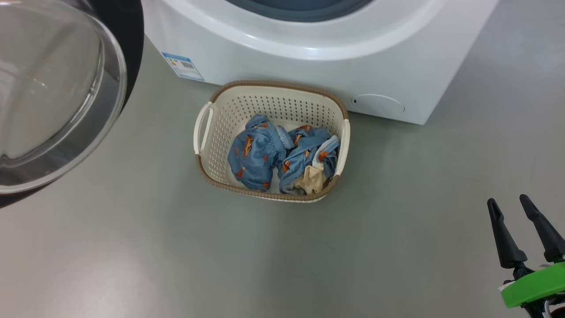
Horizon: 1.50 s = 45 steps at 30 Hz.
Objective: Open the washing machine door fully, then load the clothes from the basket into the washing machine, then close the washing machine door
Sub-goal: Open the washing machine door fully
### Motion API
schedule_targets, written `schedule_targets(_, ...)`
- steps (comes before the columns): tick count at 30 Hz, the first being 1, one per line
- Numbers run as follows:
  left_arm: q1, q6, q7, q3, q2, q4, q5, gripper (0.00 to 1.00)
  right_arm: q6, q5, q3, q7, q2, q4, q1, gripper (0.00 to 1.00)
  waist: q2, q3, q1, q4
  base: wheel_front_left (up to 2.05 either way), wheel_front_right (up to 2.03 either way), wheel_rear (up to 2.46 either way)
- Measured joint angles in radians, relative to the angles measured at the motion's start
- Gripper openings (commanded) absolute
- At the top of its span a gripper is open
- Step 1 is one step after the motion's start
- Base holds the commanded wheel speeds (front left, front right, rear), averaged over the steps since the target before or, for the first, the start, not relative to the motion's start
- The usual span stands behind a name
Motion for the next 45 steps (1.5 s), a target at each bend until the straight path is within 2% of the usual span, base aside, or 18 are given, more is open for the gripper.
schedule_targets(2, 0.039, -0.002, 0.000, 0.000, -0.021, -0.028, -0.006, 0.00, 0.000, 0.000, 0.003, 0.000, 0.001, 0.003, 0.001, 1.00, 0.0000, -0.016, 0.0000, 0.002, 0.00, 0.00, 0.00)
schedule_targets(3, 0.057, -0.004, 0.000, 0.000, -0.030, -0.043, -0.007, 0.04, 0.000, 0.000, 0.006, 0.000, 0.001, 0.005, 0.002, 1.00, 0.0000, -0.024, 0.0000, 0.003, 0.00, 0.00, 0.00)
schedule_targets(4, 0.076, -0.004, 0.000, -0.002, -0.038, -0.059, -0.007, 0.04, 0.000, 0.000, 0.008, 0.000, 0.001, 0.006, 0.002, 1.00, 0.0000, -0.032, 0.0000, 0.004, 0.00, 0.00, 0.00)
schedule_targets(5, 0.095, -0.004, 0.000, -0.008, -0.046, -0.077, -0.014, 0.13, 0.000, 0.000, 0.011, 0.000, 0.002, 0.007, 0.002, 1.00, 0.0000, -0.040, 0.0000, 0.005, 0.00, 0.00, 0.00)
schedule_targets(6, 0.116, -0.004, 0.000, -0.020, -0.053, -0.095, -0.020, 0.29, 0.000, 0.000, 0.013, 0.000, 0.004, 0.008, 0.003, 1.00, 0.0000, -0.048, 0.0000, 0.006, 0.00, 0.00, 0.00)
schedule_targets(8, 0.159, -0.004, 0.000, -0.039, -0.067, -0.128, -0.036, 0.44, 0.000, 0.000, 0.016, 0.000, 0.005, 0.010, 0.009, 1.00, 0.0000, -0.066, 0.0000, 0.009, 0.00, 0.00, 0.00)
schedule_targets(10, 0.203, -0.004, 0.000, -0.067, -0.081, -0.159, -0.049, 0.89, 0.000, 0.000, 0.016, 0.000, 0.007, 0.013, 0.024, 1.00, 0.0000, -0.084, 0.0000, 0.012, 0.00, 0.00, 0.00)
schedule_targets(11, 0.224, -0.004, 0.000, -0.078, -0.088, -0.174, -0.052, 1.00, 0.000, 0.000, 0.016, 0.000, 0.010, 0.016, 0.030, 1.00, 0.0000, -0.093, 0.0000, 0.013, 0.00, 0.00, 0.00)
schedule_targets(18, 0.328, -0.004, 0.000, -0.145, -0.131, -0.265, -0.080, 1.00, 0.000, 0.000, 0.018, 0.000, 0.033, 0.020, 0.047, 1.00, 0.0000, -0.154, 0.0000, 0.018, 0.00, 0.00, 0.00)
schedule_targets(27, 0.444, -0.004, 0.000, -0.310, -0.178, -0.394, -0.075, 1.00, 0.000, 0.001, 0.014, 0.000, 0.051, 0.022, 0.085, 1.00, 0.0000, -0.207, 0.0000, -0.007, 0.00, 0.00, 0.00)
schedule_targets(37, 0.508, -0.005, 0.000, -0.471, -0.192, -0.482, -0.089, 1.00, 0.000, 0.009, -0.009, 0.000, 0.063, 0.014, 0.085, 1.00, 0.0000, -0.220, 0.0000, -0.080, 0.00, 0.00, 0.00)
schedule_targets(45, 0.513, -0.005, 0.000, -0.544, -0.190, -0.489, -0.095, 1.00, 0.000, 0.009, -0.013, 0.000, 0.070, 0.009, 0.084, 1.00, 0.0000, -0.219, 0.0000, -0.159, 0.00, 0.00, 0.00)
